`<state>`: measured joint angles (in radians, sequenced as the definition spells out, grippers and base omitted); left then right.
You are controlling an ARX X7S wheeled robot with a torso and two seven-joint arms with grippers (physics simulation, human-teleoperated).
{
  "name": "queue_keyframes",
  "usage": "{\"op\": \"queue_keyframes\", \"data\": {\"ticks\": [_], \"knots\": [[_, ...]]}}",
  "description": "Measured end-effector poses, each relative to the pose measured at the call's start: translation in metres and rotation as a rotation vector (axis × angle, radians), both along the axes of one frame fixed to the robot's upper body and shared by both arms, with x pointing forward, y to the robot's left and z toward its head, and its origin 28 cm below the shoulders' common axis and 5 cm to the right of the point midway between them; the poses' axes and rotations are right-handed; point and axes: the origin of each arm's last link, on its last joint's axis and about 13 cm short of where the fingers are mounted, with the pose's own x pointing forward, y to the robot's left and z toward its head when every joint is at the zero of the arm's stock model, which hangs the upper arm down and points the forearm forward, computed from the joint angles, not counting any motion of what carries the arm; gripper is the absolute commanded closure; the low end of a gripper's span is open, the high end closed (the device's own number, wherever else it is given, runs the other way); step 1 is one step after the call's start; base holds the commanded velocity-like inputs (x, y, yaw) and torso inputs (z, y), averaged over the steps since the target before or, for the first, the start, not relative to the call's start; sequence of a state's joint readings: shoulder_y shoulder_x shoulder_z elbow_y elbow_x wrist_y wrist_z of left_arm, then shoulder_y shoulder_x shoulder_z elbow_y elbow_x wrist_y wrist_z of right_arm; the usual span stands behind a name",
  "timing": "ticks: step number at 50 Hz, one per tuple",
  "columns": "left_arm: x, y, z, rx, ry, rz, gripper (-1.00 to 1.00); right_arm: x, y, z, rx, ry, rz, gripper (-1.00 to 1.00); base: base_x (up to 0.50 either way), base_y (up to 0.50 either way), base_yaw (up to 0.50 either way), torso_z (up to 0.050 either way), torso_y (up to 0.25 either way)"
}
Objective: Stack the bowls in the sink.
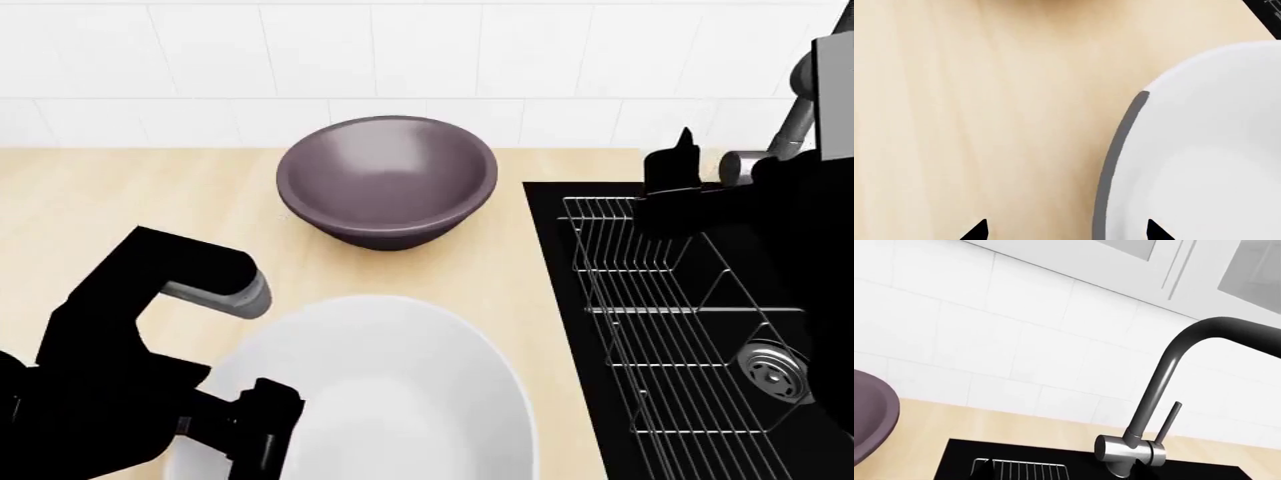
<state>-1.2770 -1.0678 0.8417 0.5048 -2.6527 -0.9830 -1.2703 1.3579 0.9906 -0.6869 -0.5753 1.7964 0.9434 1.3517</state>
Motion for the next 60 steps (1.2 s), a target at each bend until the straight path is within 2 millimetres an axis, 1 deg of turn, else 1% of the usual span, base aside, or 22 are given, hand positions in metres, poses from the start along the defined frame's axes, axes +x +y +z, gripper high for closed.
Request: {"op": "queue_keyframes", "data": {"ticks": [2,3,19,27,36,46,54,60], "knots": [[0.000,0.000,-0.001,0.002,0.003,-0.001,-1.00,0.000,0.000,0.000,0.000,0.000,0.000,-1.00,0.00,0.00,0.00,0.000,0.000],[0.000,0.000,-0.001,0.003,0.004,-0.002,1.00,0.000,0.000,0.000,0.000,0.000,0.000,-1.00,0.00,0.00,0.00,0.000,0.000],[0.001,-0.002,0.003,-0.067,-0.018,-0.098,1.00,0.001,0.000,-0.001,-0.001,0.003,-0.001,-1.00,0.00,0.00,0.00,0.000,0.000],[0.000,-0.005,0.010,-0.101,-0.053,-0.130,1.00,0.001,0.000,-0.003,-0.001,0.004,-0.003,-1.00,0.00,0.00,0.00,0.000,0.000],[-0.006,-0.006,0.030,-0.116,-0.158,-0.090,1.00,0.002,-0.001,-0.004,0.000,0.004,-0.006,-1.00,0.00,0.00,0.00,0.000,0.000],[-0.018,-0.003,0.056,-0.130,-0.285,-0.011,1.00,0.002,-0.002,-0.003,0.004,0.000,-0.010,-1.00,0.00,0.00,0.00,0.000,0.000],[-0.029,0.003,0.076,-0.147,-0.385,0.075,1.00,0.003,-0.002,-0.001,0.015,-0.008,-0.016,-1.00,0.00,0.00,0.00,0.000,0.000],[-0.036,0.010,0.087,-0.148,-0.448,0.156,1.00,0.005,0.000,0.002,0.029,-0.015,-0.015,-1.00,0.00,0.00,0.00,0.000,0.000]]}}
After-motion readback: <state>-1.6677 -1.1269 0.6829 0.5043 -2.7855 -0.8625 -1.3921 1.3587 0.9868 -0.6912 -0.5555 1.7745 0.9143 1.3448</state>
